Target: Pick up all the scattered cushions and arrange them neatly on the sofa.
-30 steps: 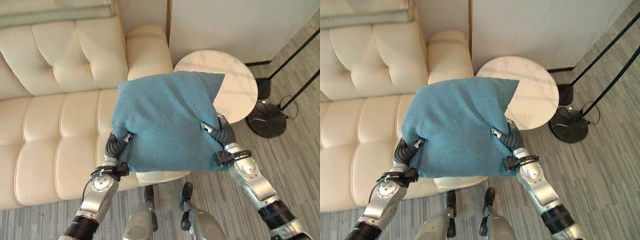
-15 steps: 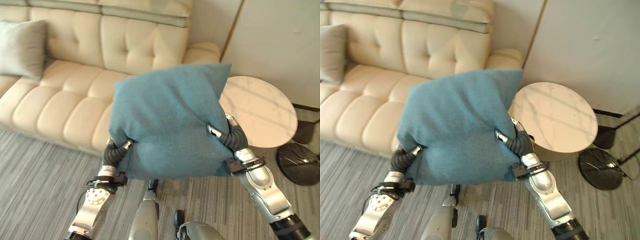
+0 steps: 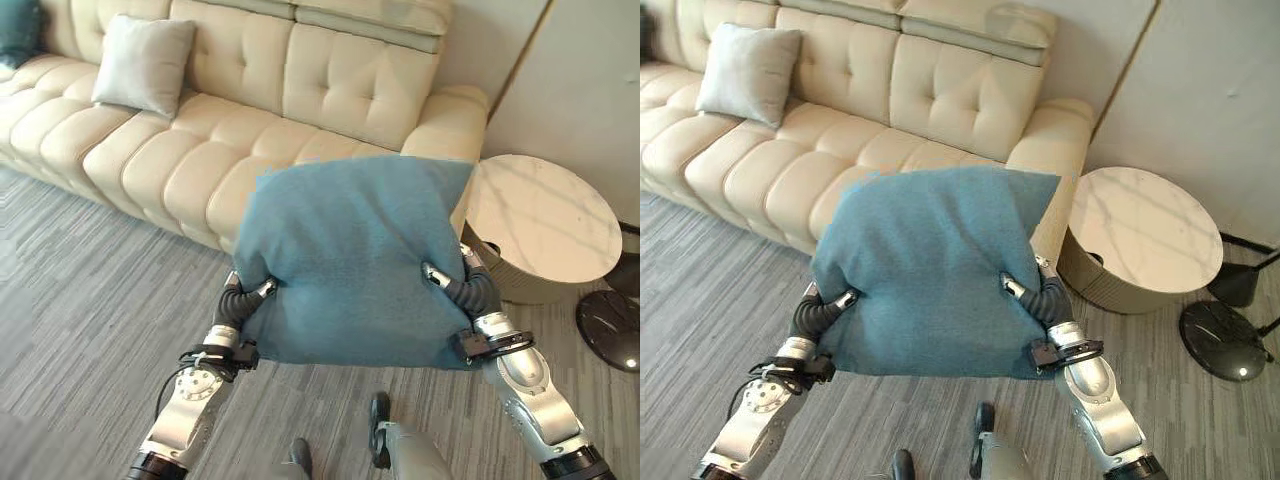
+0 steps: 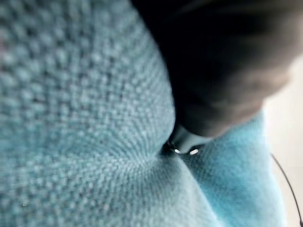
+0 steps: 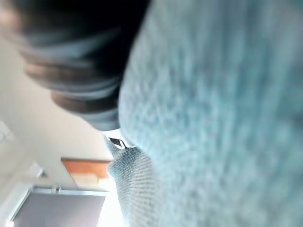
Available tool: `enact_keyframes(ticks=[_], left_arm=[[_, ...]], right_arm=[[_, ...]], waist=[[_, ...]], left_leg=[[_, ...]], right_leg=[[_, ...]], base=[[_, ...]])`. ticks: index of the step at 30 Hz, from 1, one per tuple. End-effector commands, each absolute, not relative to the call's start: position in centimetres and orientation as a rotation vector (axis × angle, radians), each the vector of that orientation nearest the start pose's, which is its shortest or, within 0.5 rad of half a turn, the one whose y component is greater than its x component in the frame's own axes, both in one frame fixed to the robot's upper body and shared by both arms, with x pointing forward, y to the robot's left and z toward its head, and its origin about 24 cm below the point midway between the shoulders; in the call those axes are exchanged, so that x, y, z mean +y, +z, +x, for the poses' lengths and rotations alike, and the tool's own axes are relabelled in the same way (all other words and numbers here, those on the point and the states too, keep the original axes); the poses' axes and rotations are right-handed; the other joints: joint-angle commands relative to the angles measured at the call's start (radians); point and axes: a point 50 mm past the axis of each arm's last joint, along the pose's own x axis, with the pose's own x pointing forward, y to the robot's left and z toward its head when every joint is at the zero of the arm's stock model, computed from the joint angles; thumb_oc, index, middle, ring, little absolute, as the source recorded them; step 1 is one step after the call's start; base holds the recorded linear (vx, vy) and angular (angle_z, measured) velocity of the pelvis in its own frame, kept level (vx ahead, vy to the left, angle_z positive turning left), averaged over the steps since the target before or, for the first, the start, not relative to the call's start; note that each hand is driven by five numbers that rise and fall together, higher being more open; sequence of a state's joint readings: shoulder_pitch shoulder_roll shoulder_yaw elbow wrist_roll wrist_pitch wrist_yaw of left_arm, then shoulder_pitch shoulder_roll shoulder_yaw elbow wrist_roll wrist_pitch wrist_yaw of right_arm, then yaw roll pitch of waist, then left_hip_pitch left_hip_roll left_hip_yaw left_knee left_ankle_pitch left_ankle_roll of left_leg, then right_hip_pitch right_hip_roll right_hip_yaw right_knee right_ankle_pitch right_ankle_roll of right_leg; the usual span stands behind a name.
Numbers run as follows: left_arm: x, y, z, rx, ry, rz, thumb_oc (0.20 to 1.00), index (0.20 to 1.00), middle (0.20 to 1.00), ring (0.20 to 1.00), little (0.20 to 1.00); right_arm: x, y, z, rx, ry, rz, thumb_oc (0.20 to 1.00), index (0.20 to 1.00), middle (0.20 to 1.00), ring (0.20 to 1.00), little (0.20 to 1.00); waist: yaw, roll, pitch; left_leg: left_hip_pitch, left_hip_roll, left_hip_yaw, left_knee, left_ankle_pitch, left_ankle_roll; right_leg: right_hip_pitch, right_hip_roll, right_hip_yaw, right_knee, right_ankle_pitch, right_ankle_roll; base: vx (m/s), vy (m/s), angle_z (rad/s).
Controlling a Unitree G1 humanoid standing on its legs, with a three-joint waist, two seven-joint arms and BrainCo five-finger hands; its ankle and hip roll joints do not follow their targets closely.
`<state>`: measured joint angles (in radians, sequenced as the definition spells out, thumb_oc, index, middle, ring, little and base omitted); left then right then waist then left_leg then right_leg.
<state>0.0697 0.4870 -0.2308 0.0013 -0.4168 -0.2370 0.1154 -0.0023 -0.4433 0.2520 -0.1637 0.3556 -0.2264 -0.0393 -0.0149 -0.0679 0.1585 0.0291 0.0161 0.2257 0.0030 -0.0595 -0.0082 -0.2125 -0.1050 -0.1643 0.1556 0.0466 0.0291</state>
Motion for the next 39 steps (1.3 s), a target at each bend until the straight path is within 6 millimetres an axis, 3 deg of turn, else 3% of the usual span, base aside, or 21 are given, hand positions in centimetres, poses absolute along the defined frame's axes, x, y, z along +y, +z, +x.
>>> enact_keyframes(ticks=[1, 7, 12, 13, 15, 19, 22, 23, 26, 29, 33, 36, 39], left_arm=[[14.8, 11.2, 24.3, -0.409, -0.338, -0.04, 0.2, 0.2, 0.2, 0.2, 0.2], [15.0, 11.3, 24.3, -0.415, -0.331, -0.041, 0.2, 0.2, 0.2, 0.2, 0.2], [14.8, 11.6, 24.6, -0.428, -0.337, -0.025, 0.2, 0.2, 0.2, 0.2, 0.2], [14.8, 11.5, 24.7, -0.425, -0.333, -0.022, 0.2, 0.2, 0.2, 0.2, 0.2], [14.6, 11.5, 24.8, -0.425, -0.337, -0.022, 0.2, 0.2, 0.2, 0.2, 0.2], [14.6, 11.6, 24.8, -0.434, -0.341, -0.018, 0.2, 0.2, 0.2, 0.2, 0.2], [15.0, 11.7, 24.9, -0.44, -0.315, -0.024, 0.2, 0.2, 0.2, 0.2, 0.2], [15.0, 11.6, 24.9, -0.437, -0.31, -0.03, 0.2, 0.2, 0.2, 0.2, 0.2], [14.8, 11.2, 24.7, -0.424, -0.322, -0.033, 0.2, 0.2, 0.2, 0.2, 0.2], [14.4, 10.9, 24.3, -0.413, -0.351, -0.05, 0.2, 0.2, 0.2, 0.2, 0.2], [14.2, 10.7, 24.3, -0.404, -0.361, -0.063, 0.2, 0.2, 0.2, 0.2, 0.2], [14.1, 10.7, 24.4, -0.401, -0.361, -0.071, 0.2, 0.2, 0.2, 0.2, 0.2], [14.1, 10.6, 24.3, -0.396, -0.366, -0.077, 0.2, 0.2, 0.2, 0.2, 0.2]], right_arm=[[-12.0, 13.8, 23.6, -0.534, 0.467, 0.063, 0.2, 0.2, 0.2, 0.2, 0.2], [-11.4, 14.1, 23.9, -0.542, 0.486, 0.066, 0.2, 0.2, 0.2, 0.2, 0.2], [-11.1, 14.3, 23.9, -0.556, 0.497, 0.058, 0.2, 0.2, 0.2, 0.2, 0.2], [-11.0, 14.2, 24.0, -0.553, 0.495, 0.063, 0.2, 0.2, 0.2, 0.2, 0.2], [-11.0, 14.2, 24.0, -0.552, 0.493, 0.067, 0.2, 0.2, 0.2, 0.2, 0.2], [-11.1, 14.2, 24.1, -0.549, 0.5, 0.073, 0.2, 0.2, 0.2, 0.2, 0.2], [-10.9, 14.5, 24.3, -0.557, 0.514, 0.103, 0.2, 0.2, 0.2, 0.2, 0.2], [-11.2, 14.3, 24.3, -0.549, 0.511, 0.1, 0.2, 0.2, 0.2, 0.2, 0.2], [-11.8, 13.5, 23.9, -0.515, 0.498, 0.104, 0.2, 0.2, 0.2, 0.2, 0.2], [-12.7, 13.0, 23.4, -0.493, 0.477, 0.09, 0.2, 0.2, 0.2, 0.2, 0.2], [-13.6, 12.9, 23.3, -0.49, 0.447, 0.078, 0.2, 0.2, 0.2, 0.2, 0.2], [-14.2, 13.0, 23.3, -0.493, 0.432, 0.084, 0.2, 0.2, 0.2, 0.2, 0.2], [-14.3, 12.9, 23.3, -0.486, 0.432, 0.073, 0.2, 0.2, 0.2, 0.2, 0.2]], waist=[[-0.028, -0.023, -0.038], [-0.018, -0.025, -0.029], [-0.026, -0.017, -0.008], [-0.03, -0.008, 0.004], [-0.032, -0.005, 0.009], [-0.045, 0.001, 0.019], [-0.049, -0.005, 0.038], [-0.058, -0.003, 0.041], [-0.073, 0.0, 0.034], [-0.079, 0.01, 0.014], [-0.096, 0.035, -0.026], [-0.105, 0.038, -0.041], [-0.097, 0.029, -0.042]], left_leg=[[-0.127, -0.01, -0.049, 0.092, -0.042, -0.002], [-0.146, -0.021, -0.04, 0.132, -0.071, 0.022], [-0.128, -0.042, -0.056, 0.144, -0.098, 0.059], [-0.113, -0.046, -0.065, 0.147, -0.106, 0.068], [-0.104, -0.051, -0.07, 0.148, -0.111, 0.071], [-0.063, -0.069, -0.083, 0.125, -0.125, 0.071], [-0.035, -0.089, -0.084, 0.13, -0.15, 0.068], [-0.015, -0.099, -0.093, 0.137, -0.168, 0.063], [0.022, -0.11, -0.117, 0.137, -0.19, 0.053], [0.043, -0.115, -0.143, 0.146, -0.2, 0.03], [0.063, -0.071, -0.149, 0.159, -0.142, -0.033], [0.049, -0.038, -0.128, 0.254, -0.063, -0.08], [0.005, -0.019, -0.096, 0.249, -0.075, -0.065]], right_leg=[[0.186, 0.01, -0.001, -0.114, -0.125, 0.077], [0.161, -0.012, 0.027, -0.068, -0.125, 0.099], [0.078, -0.05, 0.055, 0.153, -0.103, 0.12], [0.045, -0.047, 0.065, 0.222, -0.092, 0.12], [0.023, -0.037, 0.073, 0.246, -0.098, 0.115], [-0.045, 0.005, 0.061, 0.173, -0.106, 0.097], [-0.119, 0.005, -0.022, 0.096, -0.063, 0.104], [-0.135, 0.007, -0.065, 0.052, -0.053, 0.11], [-0.125, 0.022, -0.061, 0.031, -0.058, 0.106], [-0.085, 0.025, -0.054, 0.012, -0.049, 0.077], [-0.034, 0.049, -0.082, -0.035, -0.056, 0.059], [0.028, 0.082, -0.075, -0.075, -0.076, 0.036], [0.071, 0.075, -0.055, -0.103, -0.097, 0.037]], base=[[0.03, 0.111, -0.23], [0.02, 0.107, -0.21], [0.04, 0.171, -0.14], [0.07, 0.123, -0.07], [0.09, 0.083, 0.01], [0.17, 0.059, 0.02], [0.2, 0.029, 0.03], [0.28, 0.022, 0.0], [0.3, -0.013, 0.23], [0.31, -0.058, 0.71], [0.29, -0.118, 0.53], [0.25, -0.098, 0.25], [0.2, -0.014, -0.17]])
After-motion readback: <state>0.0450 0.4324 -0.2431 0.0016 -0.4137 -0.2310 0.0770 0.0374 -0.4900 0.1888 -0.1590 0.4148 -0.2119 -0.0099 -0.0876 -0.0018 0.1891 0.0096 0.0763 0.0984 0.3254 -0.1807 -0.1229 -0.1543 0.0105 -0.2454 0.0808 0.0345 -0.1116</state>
